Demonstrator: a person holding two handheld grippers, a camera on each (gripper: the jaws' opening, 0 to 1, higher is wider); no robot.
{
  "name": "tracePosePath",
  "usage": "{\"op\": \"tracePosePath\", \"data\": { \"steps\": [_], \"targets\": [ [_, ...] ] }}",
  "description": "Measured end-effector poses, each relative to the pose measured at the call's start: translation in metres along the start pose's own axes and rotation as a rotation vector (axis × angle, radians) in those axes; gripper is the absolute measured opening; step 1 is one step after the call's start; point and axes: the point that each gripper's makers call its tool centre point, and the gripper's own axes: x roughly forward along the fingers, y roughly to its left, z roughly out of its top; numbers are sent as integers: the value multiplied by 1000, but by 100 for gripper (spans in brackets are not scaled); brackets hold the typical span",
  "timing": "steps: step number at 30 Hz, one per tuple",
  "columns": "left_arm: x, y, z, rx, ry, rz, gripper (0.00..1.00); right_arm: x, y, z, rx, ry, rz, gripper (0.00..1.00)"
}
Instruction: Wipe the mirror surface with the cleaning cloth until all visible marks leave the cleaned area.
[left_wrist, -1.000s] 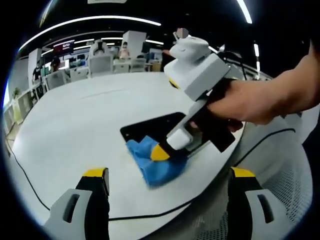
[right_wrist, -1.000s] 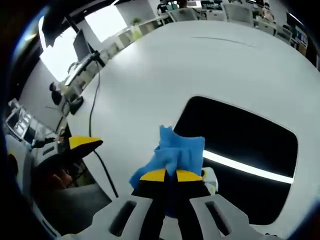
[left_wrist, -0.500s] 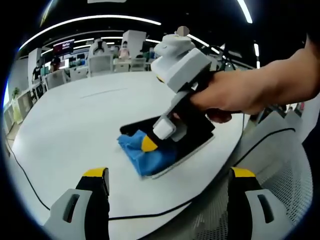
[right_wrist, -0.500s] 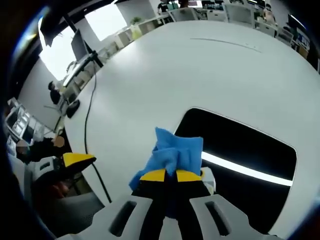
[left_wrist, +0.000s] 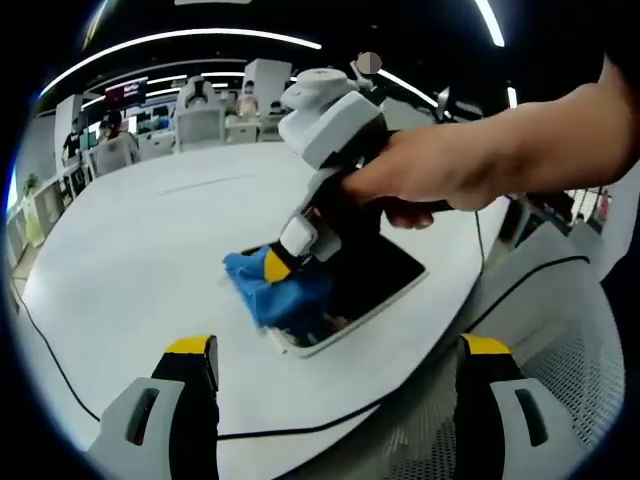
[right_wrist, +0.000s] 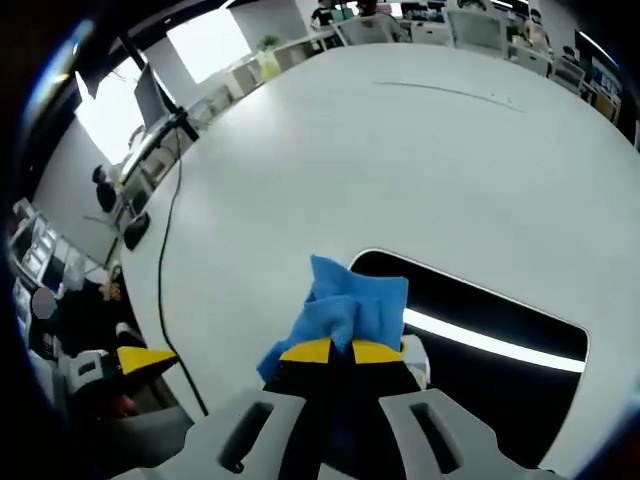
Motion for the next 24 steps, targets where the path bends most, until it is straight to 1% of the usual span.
{"op": "tracePosePath", "data": {
  "steps": [6,8,14,16,18,24],
  "targets": [
    [1,0,-2,7,8,-3,99,7,-7,17,-5,0,2,0],
    [1,1,-3,8,12,-2,99,9,-10,23,41,1,14,0],
    [1,2,-3,11,10,4,99,16,-16,37,37,-13,24,0],
    [1,1,-3,13,12,3,99,18,-18,43,53,-13,24,0],
    [0,1,-3,16,12,3,99,20,-18,46,40,-10,21,0],
    [0,2,-2,13,7,8,99,19,-17,44,25,-6,27,0]
  ]
}}
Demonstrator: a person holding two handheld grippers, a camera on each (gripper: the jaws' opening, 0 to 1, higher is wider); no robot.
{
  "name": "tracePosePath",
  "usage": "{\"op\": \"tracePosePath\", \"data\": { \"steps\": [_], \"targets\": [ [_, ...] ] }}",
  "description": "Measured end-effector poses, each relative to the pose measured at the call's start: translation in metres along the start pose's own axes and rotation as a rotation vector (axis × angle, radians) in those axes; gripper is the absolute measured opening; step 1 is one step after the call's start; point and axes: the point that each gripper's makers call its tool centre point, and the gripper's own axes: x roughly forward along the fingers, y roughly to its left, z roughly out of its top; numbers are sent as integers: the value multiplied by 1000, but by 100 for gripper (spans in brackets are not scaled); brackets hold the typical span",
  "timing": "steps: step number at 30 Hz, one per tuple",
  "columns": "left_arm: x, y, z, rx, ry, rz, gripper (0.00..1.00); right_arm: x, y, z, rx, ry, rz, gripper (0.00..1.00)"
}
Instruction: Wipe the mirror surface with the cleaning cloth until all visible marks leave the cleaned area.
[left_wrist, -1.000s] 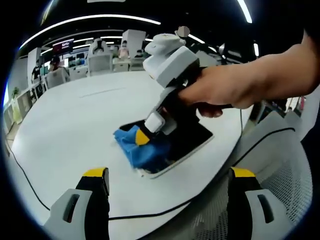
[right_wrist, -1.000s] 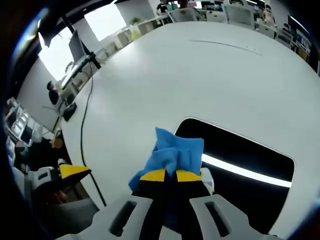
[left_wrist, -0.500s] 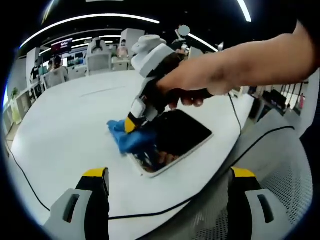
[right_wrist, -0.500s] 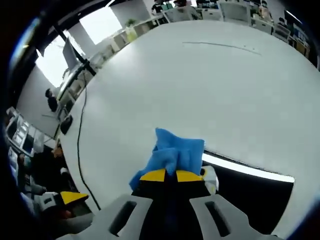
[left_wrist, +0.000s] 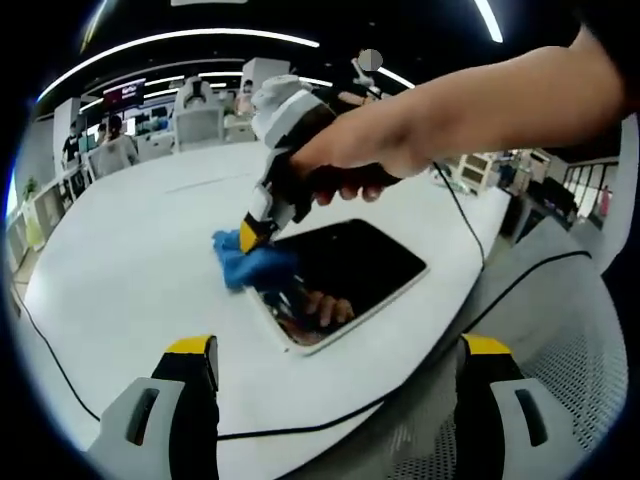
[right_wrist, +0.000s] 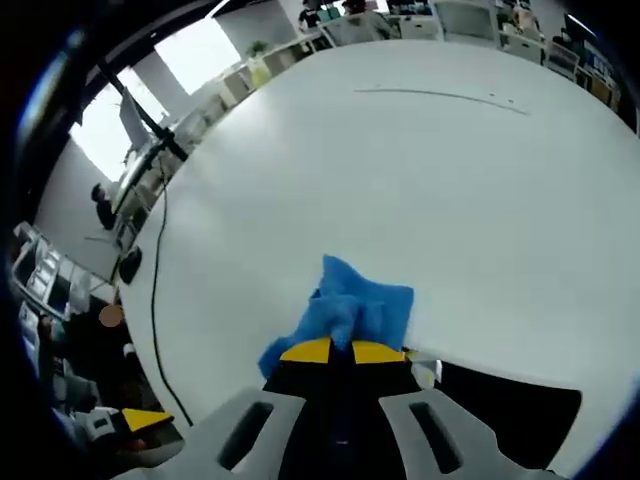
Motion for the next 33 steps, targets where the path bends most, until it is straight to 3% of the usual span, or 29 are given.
{"op": "tracePosePath", "data": {
  "steps": [13,16,18,20,24,33],
  "targets": [
    [1,1,-1,2,2,5,99,-9,-15,-5,1,-6,0,0],
    [0,3,-2,2,14,15,84,-11,-20,-6,7,-9,-4,0],
    [0,4,-3,11,17,21,87,-14,-23,-8,4,-9,-10,0],
    [1,1,6,-16,-39,0,93,-16,-26,-9,4,-9,-13,0],
    [0,-2,8,-21,-35,-5,99,-20,-34,-12,2,-4,-23,0],
    [0,-2,9,-13,-36,-9,99,-27,-49,-17,6,8,-49,0]
  ]
}}
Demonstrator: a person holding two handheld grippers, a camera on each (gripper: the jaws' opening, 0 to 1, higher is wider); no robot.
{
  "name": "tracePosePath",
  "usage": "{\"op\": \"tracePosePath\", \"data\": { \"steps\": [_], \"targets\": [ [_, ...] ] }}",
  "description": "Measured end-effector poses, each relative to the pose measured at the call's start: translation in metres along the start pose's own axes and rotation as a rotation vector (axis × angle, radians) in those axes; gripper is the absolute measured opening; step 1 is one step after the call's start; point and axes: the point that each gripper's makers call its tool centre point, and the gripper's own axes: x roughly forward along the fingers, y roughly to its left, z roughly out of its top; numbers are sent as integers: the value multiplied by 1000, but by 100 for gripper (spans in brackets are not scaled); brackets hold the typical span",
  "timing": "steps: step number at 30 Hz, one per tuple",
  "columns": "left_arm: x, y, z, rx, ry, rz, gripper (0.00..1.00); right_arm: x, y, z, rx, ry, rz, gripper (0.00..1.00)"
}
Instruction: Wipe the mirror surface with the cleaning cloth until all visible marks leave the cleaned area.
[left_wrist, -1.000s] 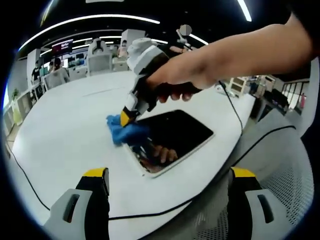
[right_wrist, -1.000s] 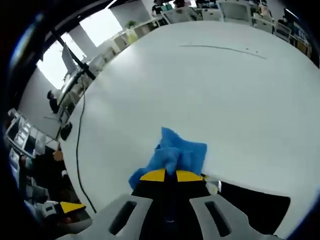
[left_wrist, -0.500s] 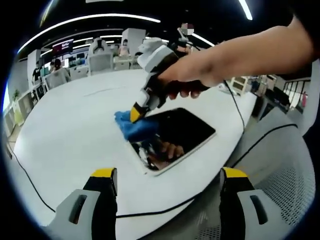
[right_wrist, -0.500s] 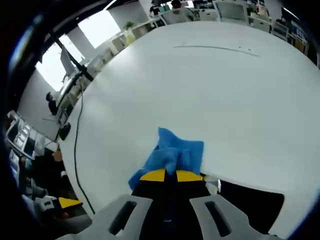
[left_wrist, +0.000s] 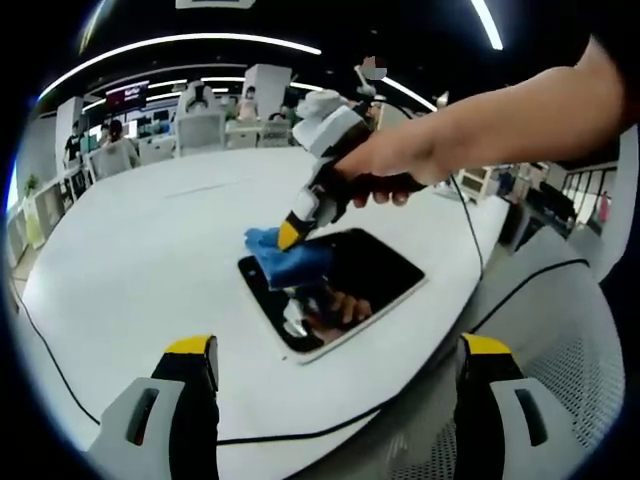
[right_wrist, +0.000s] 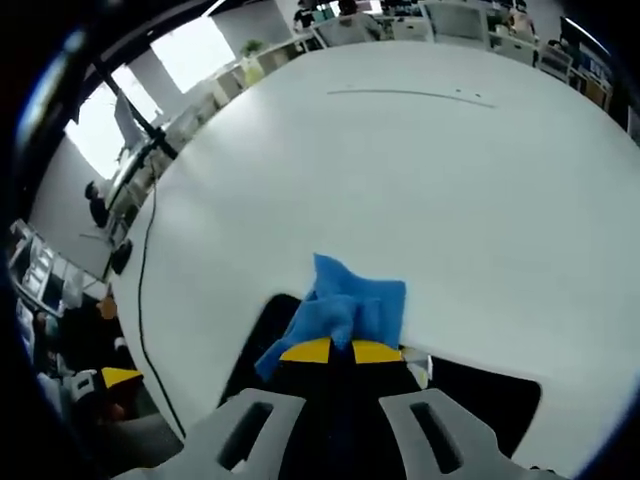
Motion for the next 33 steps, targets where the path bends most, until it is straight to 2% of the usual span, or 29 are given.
{"op": "tracePosePath", "data": {
  "steps": [8,10,12,14,18,23,24,25,28,33],
  "targets": [
    [1,0,-1,3,-2,-3,99,0,0,-1,-8,-4,-13,0],
    [1,0,0,34,-1,-4,99,0,1,-2,-10,-6,-15,0],
    [0,0,6,58,-36,2,100,0,1,-1,-28,-10,-24,0],
    [-1,1,5,48,-31,11,100,0,2,-3,-22,-13,-31,0],
    [-2,5,7,54,-41,31,100,-2,9,-11,-39,-1,-35,0],
    [-3,4,10,57,-59,33,99,-6,14,-23,-13,3,-17,0],
    [-2,4,9,50,-55,26,99,-7,16,-25,-12,3,-15,0],
    [-2,1,2,33,-16,7,99,-7,18,-28,-12,3,-12,0],
    [-3,6,7,40,-46,36,99,-10,23,-35,-17,2,-8,0],
    [-4,7,6,53,-48,40,99,-15,27,-47,2,-3,4,0]
  ]
}}
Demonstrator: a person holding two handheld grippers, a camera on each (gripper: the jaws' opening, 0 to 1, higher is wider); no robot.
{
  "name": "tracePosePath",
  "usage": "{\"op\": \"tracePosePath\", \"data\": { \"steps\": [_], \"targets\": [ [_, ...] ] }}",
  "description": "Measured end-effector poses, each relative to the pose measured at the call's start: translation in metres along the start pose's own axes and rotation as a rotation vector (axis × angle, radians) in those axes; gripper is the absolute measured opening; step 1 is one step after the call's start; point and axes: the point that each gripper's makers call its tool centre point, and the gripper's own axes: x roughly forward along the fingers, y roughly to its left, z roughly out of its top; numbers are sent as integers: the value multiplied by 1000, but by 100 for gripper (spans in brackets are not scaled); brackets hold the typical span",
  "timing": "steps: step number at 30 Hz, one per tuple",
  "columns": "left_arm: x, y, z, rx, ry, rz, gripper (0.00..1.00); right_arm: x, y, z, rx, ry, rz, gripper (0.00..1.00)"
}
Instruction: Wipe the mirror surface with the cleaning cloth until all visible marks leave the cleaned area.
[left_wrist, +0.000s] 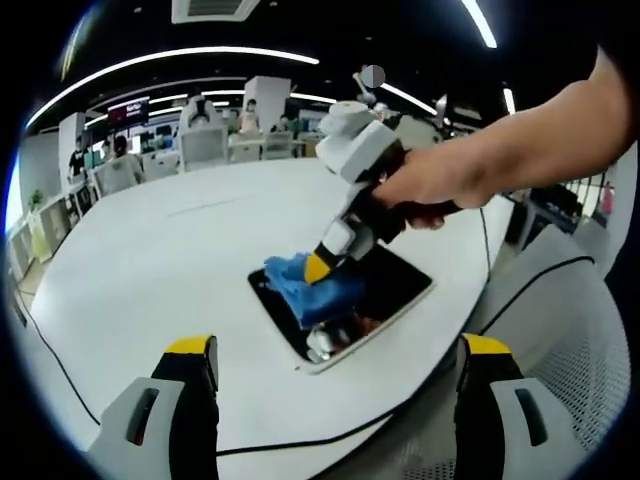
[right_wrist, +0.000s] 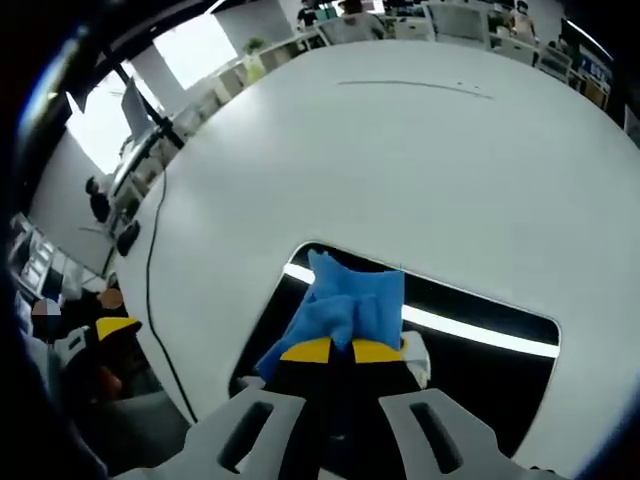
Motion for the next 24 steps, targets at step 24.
{"op": "tracePosePath", "data": {
  "steps": [24],
  "targets": [
    [2,-9,4,0,-15,-39,99,-22,26,-56,1,46,35,0]
  ]
}}
